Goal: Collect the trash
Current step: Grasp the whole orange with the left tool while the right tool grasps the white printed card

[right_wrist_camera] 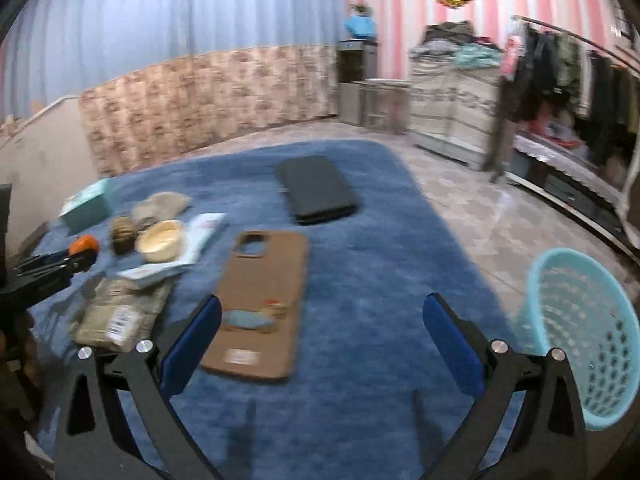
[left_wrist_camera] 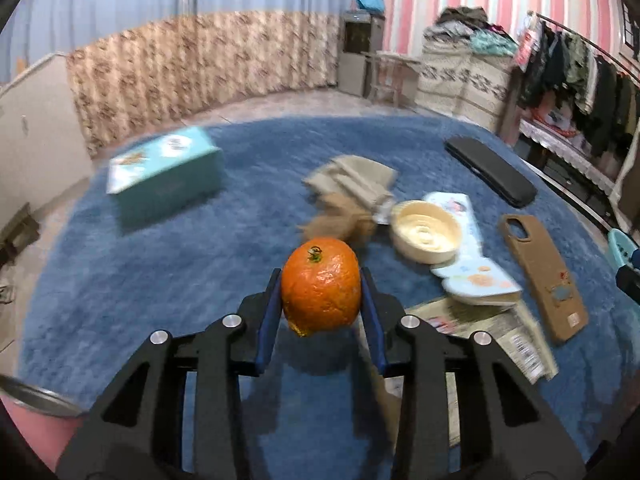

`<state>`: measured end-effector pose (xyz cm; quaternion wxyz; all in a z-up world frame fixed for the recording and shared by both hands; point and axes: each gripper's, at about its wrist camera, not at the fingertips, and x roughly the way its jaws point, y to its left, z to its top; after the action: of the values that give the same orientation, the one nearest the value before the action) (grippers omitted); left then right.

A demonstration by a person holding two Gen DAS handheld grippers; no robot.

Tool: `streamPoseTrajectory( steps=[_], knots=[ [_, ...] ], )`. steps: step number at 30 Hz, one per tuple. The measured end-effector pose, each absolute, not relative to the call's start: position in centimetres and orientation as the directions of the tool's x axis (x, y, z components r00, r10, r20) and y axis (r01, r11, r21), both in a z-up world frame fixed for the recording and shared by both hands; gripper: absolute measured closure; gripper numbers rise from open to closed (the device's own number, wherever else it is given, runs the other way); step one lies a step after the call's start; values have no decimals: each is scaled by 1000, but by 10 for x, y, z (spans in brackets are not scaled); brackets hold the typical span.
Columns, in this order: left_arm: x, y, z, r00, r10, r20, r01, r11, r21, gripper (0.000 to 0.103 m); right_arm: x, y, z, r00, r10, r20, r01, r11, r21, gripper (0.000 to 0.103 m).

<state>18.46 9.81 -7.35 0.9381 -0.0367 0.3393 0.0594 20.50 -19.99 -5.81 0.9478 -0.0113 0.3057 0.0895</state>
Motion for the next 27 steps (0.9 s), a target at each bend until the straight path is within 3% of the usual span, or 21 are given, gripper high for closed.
streamPoseTrajectory(
  steps=[6, 19, 25, 27],
  knots=[
    [165, 140, -70, 787, 180, -591, -252, 967, -41, 67, 207, -145, -66, 767, 206, -608, -256, 967, 4, 5],
    [171, 164, -80, 771, 173, -612, -303, 946, -115, 67, 241, -48, -80, 686, 249, -684, -325, 945, 18, 6],
    [171, 164, -81, 772, 169, -613, -300, 947, -118, 67, 255, -36, -93, 646, 251, -721, -317, 947, 46, 28],
    [170, 162, -81, 771, 168, -614, -300, 947, -118, 67, 259, -36, -95, 629, 273, -728, -320, 944, 77, 40]
  ],
)
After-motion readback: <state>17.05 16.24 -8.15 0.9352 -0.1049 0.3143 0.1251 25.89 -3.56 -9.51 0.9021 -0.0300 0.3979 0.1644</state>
